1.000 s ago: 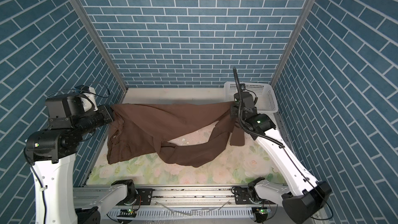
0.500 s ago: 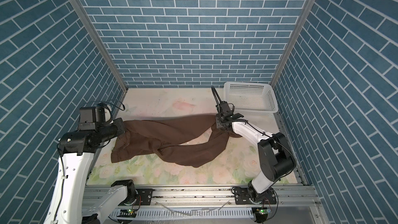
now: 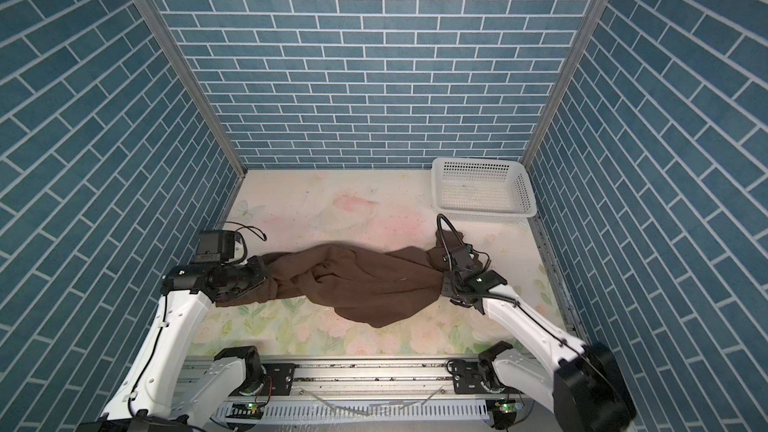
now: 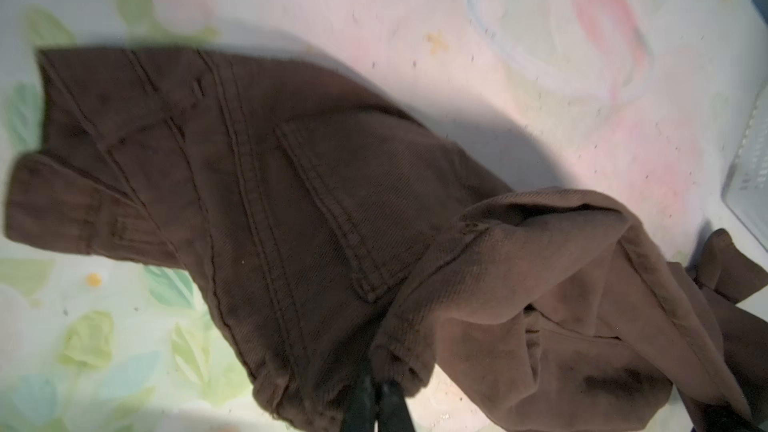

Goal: Fold and stack the trousers

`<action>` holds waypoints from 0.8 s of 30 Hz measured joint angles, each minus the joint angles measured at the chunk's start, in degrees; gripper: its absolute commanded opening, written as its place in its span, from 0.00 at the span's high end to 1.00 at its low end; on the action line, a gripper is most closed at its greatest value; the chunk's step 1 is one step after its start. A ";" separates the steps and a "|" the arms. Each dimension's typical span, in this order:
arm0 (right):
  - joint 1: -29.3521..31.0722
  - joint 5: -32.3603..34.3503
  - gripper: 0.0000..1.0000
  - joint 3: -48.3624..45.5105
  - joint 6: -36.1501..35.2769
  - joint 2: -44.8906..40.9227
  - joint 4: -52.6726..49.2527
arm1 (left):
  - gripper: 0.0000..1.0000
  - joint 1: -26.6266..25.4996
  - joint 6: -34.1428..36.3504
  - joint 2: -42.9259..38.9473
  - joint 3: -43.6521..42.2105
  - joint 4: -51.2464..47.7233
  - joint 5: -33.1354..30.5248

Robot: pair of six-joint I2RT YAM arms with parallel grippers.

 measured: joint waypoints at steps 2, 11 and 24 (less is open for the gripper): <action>0.00 0.52 1.00 0.57 2.67 -9.25 -5.46 | 1.00 -0.61 -0.72 -0.87 -0.31 0.63 0.76; 0.00 4.00 1.00 14.14 11.78 -27.58 -28.87 | 1.00 -0.98 -2.60 -2.69 -1.22 2.84 4.07; 0.00 18.80 1.00 44.46 -4.96 -5.07 -21.49 | 1.00 -1.18 -1.75 -6.91 40.19 -14.12 -8.24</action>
